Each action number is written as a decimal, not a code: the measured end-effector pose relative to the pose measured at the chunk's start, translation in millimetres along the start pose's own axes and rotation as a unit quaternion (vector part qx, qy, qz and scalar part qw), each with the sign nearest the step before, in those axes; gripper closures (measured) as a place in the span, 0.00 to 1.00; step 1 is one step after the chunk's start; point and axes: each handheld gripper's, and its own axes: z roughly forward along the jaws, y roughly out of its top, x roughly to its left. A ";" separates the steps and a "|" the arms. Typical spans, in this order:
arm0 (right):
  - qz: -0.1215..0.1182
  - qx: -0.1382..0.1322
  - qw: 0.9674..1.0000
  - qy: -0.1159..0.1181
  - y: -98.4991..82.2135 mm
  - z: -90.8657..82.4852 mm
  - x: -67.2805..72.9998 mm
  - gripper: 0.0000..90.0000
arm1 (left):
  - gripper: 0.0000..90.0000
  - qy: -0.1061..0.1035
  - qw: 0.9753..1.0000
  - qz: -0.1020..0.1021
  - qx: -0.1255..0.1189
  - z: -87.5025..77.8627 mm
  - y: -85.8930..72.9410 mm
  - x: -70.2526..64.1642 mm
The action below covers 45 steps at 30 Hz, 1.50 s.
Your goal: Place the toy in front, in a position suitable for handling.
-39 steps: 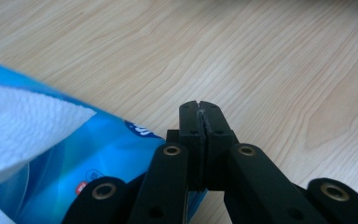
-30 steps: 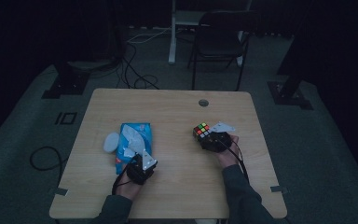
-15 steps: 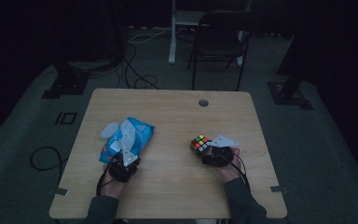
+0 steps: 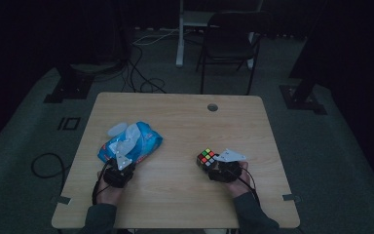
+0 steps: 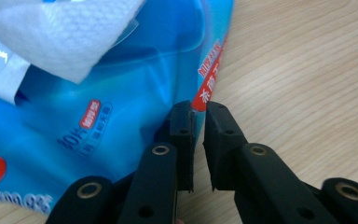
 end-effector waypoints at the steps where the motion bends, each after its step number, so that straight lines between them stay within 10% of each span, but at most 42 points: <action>1: 0.000 0.000 1.000 0.000 -0.5 0.2 0.1 0.39 | 0.90 0.000 1.000 0.000 0.001 -0.9 -0.2 0.8; 20: 0.014 0.007 1.000 0.022 -8.0 0.1 -6.6 0.21 | 0.66 -0.050 0.997 0.011 -0.065 -32.3 15.3 -0.2; 45: 0.007 0.028 0.999 0.019 -29.7 -16.5 -14.2 0.24 | 0.59 -0.033 0.995 0.031 -0.085 -36.6 57.6 24.3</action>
